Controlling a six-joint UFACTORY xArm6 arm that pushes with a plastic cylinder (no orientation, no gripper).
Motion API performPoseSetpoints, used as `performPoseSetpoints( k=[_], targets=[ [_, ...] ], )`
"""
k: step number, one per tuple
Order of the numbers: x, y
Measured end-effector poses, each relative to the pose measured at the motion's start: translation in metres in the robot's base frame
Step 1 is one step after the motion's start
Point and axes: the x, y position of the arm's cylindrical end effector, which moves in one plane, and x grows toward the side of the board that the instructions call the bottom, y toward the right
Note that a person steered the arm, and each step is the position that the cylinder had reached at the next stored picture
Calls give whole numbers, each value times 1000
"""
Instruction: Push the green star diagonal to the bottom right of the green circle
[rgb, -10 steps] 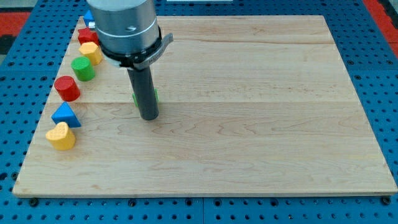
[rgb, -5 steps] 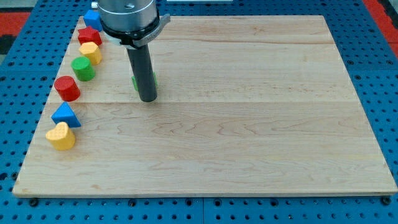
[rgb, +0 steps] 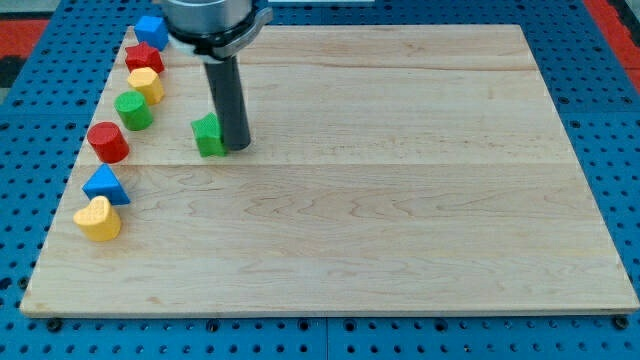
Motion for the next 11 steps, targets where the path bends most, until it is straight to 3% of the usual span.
performPoseSetpoints(
  k=[2, 3, 4, 6, 7, 8, 9, 10, 11],
  targets=[
    [20, 15],
    [-24, 52],
    [-30, 11],
    [-10, 8],
    [43, 60],
    [144, 27],
    [193, -62],
    [184, -178],
    [166, -196]
  ],
)
